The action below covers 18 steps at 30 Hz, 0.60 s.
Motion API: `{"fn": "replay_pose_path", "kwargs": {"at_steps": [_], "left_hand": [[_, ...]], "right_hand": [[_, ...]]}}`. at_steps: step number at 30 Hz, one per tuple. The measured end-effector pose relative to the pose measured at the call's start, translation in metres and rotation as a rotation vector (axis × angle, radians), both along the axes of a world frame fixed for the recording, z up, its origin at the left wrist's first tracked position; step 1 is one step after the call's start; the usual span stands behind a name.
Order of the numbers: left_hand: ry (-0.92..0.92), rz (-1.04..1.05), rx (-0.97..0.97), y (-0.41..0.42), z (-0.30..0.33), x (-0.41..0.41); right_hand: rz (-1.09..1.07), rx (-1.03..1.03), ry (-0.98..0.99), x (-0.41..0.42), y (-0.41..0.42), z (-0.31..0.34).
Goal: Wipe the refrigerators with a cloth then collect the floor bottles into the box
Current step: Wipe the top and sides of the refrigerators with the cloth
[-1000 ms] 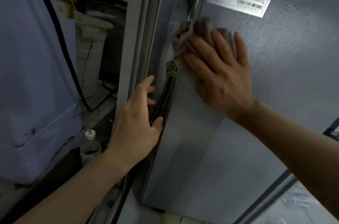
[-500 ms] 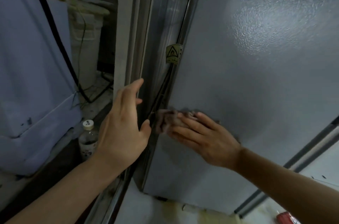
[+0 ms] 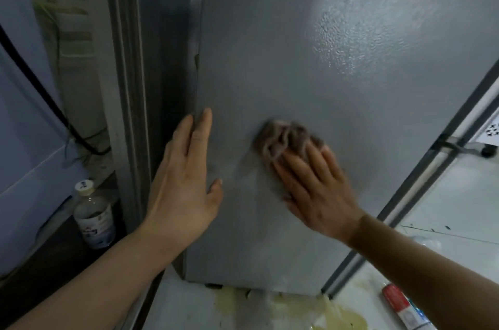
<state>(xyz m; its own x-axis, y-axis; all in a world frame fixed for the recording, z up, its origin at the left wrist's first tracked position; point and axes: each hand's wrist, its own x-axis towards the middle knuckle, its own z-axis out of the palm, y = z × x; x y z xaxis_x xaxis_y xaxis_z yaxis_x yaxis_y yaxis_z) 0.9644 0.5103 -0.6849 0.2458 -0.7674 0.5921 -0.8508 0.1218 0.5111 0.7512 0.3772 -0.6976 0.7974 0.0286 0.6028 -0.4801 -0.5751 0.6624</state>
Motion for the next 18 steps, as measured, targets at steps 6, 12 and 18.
{"fn": "replay_pose_path", "kwargs": {"at_steps": [6,12,18], "left_hand": [[-0.289,0.159,-0.063,0.003,0.012,-0.030],[-0.395,0.133,-0.045,-0.023,0.017,-0.062],[-0.433,0.195,-0.002,-0.029,0.010,-0.066]], "right_hand": [[0.103,-0.120,0.015,-0.030,-0.001,0.032],[-0.033,-0.108,-0.355,-0.044,-0.009,0.072],[-0.130,-0.060,0.149,-0.089,0.005,-0.012]]}}
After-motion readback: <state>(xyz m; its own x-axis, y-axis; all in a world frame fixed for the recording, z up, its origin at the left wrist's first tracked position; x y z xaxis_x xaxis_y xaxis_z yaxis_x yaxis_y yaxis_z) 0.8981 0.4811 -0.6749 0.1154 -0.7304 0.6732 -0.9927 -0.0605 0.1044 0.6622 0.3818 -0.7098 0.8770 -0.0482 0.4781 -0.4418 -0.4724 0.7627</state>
